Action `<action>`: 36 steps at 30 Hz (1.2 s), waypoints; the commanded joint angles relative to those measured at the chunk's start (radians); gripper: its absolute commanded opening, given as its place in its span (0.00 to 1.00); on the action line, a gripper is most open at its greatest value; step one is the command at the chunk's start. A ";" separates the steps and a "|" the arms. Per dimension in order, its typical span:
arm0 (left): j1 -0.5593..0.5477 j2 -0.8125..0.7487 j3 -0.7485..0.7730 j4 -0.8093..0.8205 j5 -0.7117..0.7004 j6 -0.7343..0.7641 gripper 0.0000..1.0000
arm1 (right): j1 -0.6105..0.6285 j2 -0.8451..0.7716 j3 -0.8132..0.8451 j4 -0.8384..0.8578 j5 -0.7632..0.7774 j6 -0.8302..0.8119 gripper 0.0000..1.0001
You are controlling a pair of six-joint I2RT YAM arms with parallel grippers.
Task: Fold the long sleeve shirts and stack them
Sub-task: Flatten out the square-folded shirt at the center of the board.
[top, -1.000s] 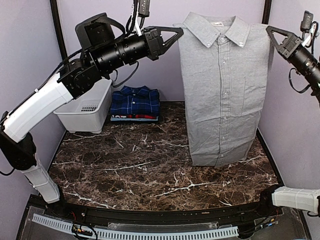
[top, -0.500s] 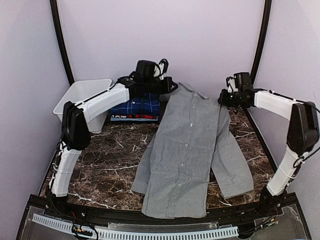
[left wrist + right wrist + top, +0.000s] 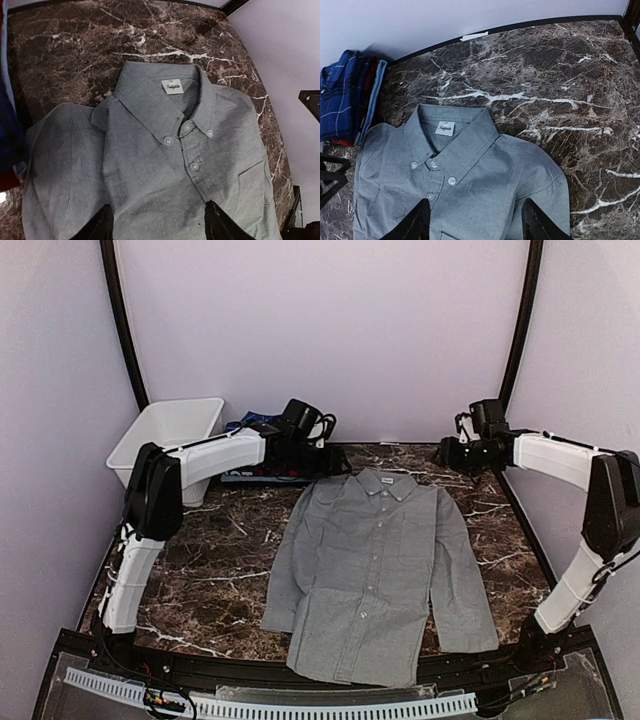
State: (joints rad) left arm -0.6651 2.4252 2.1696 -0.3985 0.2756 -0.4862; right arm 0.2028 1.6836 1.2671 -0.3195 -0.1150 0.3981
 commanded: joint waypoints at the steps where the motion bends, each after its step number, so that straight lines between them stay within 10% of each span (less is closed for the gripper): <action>1: 0.001 -0.293 -0.227 0.008 -0.064 -0.005 0.61 | 0.020 -0.111 -0.138 0.046 -0.018 0.058 0.56; 17: -0.001 -0.769 -1.092 0.125 0.041 -0.141 0.51 | 0.046 -0.307 -0.551 0.196 -0.063 0.255 0.20; 36: -0.106 -0.824 -1.229 -0.060 -0.001 -0.111 0.56 | -0.031 -0.140 -0.633 0.308 -0.020 0.294 0.16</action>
State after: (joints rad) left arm -0.7418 1.6337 0.9417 -0.3626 0.3305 -0.6228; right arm 0.2138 1.5177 0.6235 -0.0467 -0.1741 0.6975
